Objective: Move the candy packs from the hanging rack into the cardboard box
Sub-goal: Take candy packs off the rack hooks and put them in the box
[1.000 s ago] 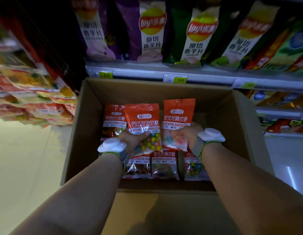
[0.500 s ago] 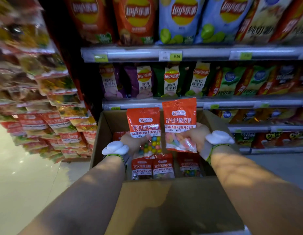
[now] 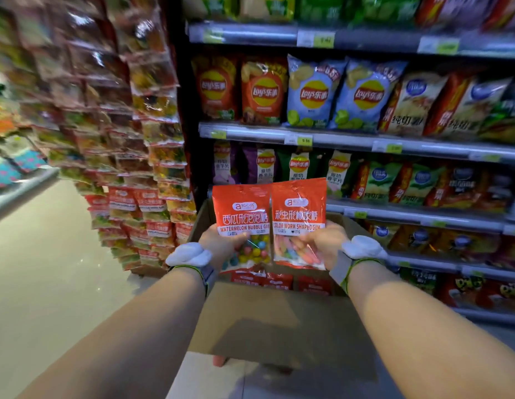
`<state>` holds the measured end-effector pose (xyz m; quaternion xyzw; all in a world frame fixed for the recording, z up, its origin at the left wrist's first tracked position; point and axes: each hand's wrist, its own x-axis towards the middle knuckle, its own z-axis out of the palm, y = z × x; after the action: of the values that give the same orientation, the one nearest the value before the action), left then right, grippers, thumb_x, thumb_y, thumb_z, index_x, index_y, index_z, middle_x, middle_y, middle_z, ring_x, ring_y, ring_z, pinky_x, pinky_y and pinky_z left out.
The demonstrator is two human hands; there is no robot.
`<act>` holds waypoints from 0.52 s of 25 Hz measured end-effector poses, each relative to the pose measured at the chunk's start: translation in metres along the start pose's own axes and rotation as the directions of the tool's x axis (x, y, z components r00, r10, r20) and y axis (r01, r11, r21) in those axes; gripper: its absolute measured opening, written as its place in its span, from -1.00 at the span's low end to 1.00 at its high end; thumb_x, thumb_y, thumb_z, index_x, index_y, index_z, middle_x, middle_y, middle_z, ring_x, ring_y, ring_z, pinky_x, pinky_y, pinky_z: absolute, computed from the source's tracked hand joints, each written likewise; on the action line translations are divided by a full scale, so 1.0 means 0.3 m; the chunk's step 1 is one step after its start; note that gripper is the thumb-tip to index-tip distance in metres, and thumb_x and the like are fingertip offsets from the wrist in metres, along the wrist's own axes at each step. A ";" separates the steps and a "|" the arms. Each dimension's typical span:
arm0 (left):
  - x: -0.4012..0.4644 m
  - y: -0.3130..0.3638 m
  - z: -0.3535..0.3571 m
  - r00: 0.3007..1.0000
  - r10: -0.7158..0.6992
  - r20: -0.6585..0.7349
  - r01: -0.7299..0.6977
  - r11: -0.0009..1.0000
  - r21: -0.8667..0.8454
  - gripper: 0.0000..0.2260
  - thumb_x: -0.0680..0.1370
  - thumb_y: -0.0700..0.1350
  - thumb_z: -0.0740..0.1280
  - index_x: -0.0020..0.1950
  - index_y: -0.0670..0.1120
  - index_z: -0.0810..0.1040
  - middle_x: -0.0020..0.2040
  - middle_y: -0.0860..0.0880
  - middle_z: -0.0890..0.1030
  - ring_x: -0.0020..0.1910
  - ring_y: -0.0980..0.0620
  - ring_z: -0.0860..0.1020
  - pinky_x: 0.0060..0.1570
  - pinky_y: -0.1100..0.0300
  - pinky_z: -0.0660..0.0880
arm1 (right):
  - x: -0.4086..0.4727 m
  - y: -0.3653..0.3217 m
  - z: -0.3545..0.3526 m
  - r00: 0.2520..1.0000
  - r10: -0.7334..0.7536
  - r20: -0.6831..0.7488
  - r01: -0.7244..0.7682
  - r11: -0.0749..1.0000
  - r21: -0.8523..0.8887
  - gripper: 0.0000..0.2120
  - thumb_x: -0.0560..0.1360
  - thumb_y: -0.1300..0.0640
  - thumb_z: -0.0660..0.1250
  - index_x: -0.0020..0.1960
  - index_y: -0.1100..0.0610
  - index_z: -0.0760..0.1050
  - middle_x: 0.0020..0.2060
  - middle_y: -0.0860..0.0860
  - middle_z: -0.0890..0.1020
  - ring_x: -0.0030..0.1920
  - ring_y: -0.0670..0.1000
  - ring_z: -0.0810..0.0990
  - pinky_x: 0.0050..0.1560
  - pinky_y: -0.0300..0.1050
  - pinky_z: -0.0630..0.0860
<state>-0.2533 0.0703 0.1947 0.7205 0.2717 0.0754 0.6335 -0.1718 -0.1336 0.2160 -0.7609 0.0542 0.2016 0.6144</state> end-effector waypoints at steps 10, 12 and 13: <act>-0.013 0.151 -0.470 0.988 0.104 -0.116 -0.110 0.993 -0.040 -0.76 0.37 0.05 0.54 -0.06 0.00 0.60 -0.07 -0.05 0.70 -0.06 -0.09 0.67 0.04 0.01 0.59 | -0.151 -0.282 0.392 0.974 -0.210 0.085 0.198 0.972 0.128 -0.85 0.37 0.46 0.35 -0.08 0.31 0.54 -0.15 0.29 0.64 -0.20 0.22 0.62 -0.19 0.04 0.58; 0.016 0.171 -0.629 0.977 0.131 -0.166 -0.137 0.990 -0.026 -0.83 0.43 0.02 0.51 -0.12 0.03 0.55 -0.10 -0.05 0.69 -0.11 -0.06 0.65 -0.11 0.11 0.57 | -0.181 -0.357 0.547 0.957 -0.241 0.164 0.217 0.965 0.149 -0.86 0.41 0.46 0.33 -0.07 0.30 0.53 -0.23 0.18 0.64 -0.29 0.13 0.63 -0.38 -0.13 0.54; 0.039 0.179 -0.726 0.972 0.151 -0.179 -0.158 0.987 -0.021 -0.83 0.43 0.03 0.51 -0.12 0.05 0.54 -0.08 -0.05 0.68 -0.11 -0.05 0.65 -0.11 0.09 0.57 | -0.193 -0.395 0.638 0.951 -0.265 0.158 0.239 0.957 0.165 -0.85 0.42 0.47 0.31 -0.12 0.25 0.53 -0.28 0.12 0.64 -0.31 0.07 0.63 -0.39 -0.17 0.53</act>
<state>-0.3262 0.2632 0.2837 0.7185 0.2686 0.1930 0.6118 -0.2316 0.0683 0.3146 -0.6939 -0.0843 0.1842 0.6909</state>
